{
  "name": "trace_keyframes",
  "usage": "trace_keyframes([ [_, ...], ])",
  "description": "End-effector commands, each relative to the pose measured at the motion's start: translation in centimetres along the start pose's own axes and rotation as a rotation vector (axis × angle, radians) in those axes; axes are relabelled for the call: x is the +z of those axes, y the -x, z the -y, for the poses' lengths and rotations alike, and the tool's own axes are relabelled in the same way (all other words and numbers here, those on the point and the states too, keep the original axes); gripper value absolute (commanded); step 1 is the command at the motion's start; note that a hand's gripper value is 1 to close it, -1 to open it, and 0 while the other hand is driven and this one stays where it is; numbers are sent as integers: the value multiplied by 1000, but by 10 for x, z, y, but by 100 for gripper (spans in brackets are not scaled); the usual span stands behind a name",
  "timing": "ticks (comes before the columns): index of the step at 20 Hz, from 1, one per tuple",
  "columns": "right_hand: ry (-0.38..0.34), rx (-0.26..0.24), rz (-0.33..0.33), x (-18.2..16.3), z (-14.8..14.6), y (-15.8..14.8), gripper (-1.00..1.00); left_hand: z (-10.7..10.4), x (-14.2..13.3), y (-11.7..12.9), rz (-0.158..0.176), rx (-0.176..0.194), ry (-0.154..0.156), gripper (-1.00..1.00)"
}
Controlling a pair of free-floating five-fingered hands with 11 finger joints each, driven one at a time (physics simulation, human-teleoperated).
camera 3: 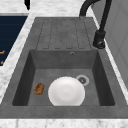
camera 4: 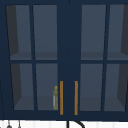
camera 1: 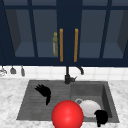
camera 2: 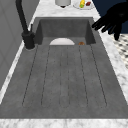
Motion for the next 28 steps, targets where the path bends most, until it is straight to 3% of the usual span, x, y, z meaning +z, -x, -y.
trace_keyframes([
  [1,0,0,0,0,0,0,0,23,27,-9,53,-16,-7,-100],
  [4,0,0,0,0,0,0,0,38,44,-17,90,-22,-4,-100],
  [8,0,0,0,0,0,0,0,66,70,-23,109,-26,-10,-100],
  [10,0,0,0,0,0,0,0,74,65,-23,173,-33,-9,-100],
  [16,0,0,0,0,0,0,0,102,67,-21,195,-15,-1,-100],
  [28,0,0,0,0,0,0,0,157,67,-15,350,1,3,-100],
])
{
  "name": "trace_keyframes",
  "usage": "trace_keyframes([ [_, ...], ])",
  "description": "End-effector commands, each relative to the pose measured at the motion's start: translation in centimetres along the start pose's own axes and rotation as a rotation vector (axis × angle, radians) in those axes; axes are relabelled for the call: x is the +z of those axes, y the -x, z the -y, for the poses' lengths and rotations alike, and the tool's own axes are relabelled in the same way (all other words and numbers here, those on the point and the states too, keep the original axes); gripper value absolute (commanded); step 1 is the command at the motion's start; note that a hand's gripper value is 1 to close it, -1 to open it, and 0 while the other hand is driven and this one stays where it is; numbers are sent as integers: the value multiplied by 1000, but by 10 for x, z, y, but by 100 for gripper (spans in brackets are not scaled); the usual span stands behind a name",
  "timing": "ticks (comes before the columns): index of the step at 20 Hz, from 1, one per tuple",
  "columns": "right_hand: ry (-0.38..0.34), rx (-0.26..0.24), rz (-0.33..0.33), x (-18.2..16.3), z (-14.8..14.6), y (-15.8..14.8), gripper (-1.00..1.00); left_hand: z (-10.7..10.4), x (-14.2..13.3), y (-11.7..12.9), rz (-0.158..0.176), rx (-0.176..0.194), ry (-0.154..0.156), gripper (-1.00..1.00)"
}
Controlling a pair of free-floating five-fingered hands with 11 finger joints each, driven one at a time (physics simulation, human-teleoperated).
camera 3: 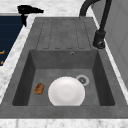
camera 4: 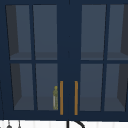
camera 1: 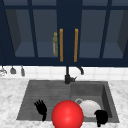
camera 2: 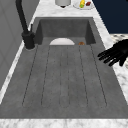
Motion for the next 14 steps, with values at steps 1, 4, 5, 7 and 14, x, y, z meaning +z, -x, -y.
trace_keyframes([
  [1,0,0,0,0,0,0,0,15,3,2,124,8,15,-100],
  [4,0,0,0,0,0,0,0,26,4,3,165,8,13,-100],
  [5,0,0,0,0,0,0,0,30,4,3,178,8,12,-100],
  [7,0,0,0,0,0,0,0,37,5,4,203,6,9,-100],
  [14,0,0,0,0,0,0,0,44,5,3,289,-3,6,-100],
])
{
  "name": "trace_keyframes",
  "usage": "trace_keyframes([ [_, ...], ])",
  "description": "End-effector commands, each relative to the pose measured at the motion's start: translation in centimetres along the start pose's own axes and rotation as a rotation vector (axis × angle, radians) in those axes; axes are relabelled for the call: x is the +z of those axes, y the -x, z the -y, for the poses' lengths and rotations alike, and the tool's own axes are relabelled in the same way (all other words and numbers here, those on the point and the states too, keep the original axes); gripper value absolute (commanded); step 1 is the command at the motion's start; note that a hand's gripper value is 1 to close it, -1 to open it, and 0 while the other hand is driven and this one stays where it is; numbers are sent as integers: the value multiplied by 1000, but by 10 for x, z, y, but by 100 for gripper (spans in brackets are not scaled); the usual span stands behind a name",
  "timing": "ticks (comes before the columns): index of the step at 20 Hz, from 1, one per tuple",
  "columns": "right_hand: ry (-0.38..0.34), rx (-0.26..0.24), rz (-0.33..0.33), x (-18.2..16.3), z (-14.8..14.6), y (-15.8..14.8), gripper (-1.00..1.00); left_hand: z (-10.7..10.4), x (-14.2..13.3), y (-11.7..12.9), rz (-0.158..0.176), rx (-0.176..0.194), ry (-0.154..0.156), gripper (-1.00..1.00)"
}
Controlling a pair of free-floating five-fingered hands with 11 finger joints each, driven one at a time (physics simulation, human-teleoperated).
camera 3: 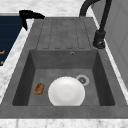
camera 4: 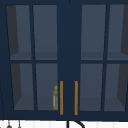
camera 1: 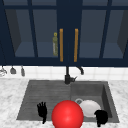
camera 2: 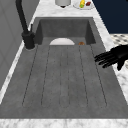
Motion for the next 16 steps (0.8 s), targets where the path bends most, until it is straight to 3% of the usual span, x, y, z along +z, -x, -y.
trace_keyframes([
  [1,0,0,0,0,0,0,0,12,0,0,124,-2,10,-100],
  [7,0,0,0,0,0,0,0,10,7,2,191,-2,13,-100],
  [10,0,0,0,0,0,0,0,0,23,5,173,-1,-13,-100],
  [11,0,0,0,0,0,0,0,-4,26,6,173,18,-29,-100],
  [12,0,0,0,0,0,0,0,-13,26,5,172,63,-45,-100],
  [13,0,0,0,0,0,0,0,-14,28,6,172,101,-33,-100],
  [16,0,0,0,0,0,0,0,-13,38,8,160,172,-16,-100],
])
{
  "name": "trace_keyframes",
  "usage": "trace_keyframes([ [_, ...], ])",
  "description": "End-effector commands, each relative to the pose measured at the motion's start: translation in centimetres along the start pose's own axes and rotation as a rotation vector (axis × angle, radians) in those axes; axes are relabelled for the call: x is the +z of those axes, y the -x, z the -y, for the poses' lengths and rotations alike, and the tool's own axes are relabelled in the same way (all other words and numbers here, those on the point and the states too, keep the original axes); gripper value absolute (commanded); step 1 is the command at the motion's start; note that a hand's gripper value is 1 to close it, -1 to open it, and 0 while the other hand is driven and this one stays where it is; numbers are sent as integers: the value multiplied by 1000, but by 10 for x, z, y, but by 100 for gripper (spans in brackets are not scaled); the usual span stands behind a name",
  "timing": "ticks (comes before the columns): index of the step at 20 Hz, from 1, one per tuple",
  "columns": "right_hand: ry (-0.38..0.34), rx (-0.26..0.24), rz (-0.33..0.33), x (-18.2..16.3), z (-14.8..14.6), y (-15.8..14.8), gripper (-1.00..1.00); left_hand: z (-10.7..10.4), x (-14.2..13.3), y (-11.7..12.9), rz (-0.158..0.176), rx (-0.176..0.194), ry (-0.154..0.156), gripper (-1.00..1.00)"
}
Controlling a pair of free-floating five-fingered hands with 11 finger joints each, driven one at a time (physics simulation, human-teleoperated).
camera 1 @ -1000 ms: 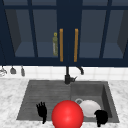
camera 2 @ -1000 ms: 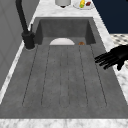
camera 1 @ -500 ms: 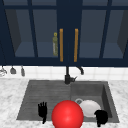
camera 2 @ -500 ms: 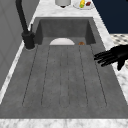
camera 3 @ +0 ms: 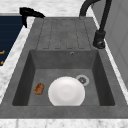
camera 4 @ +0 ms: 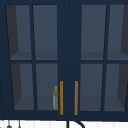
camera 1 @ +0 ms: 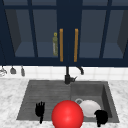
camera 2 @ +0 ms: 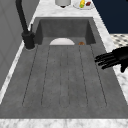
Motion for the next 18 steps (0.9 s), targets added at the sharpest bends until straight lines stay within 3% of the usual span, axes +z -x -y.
trace_keyframes([
  [1,0,0,0,0,0,0,0,-1,12,1,17,128,-16,-100],
  [5,0,0,0,0,0,0,0,-1,21,-9,24,198,2,-100],
  [8,0,0,0,0,0,0,0,-1,22,-15,47,258,36,-100],
  [10,0,0,0,0,0,0,0,-6,21,-15,80,277,47,-100],
  [13,0,0,0,0,0,0,0,-17,22,-18,102,270,51,-100],
  [15,0,0,0,0,0,0,0,-27,20,-23,105,239,42,-100],
  [18,0,0,0,0,0,0,0,-41,18,-29,114,232,14,-100],
])
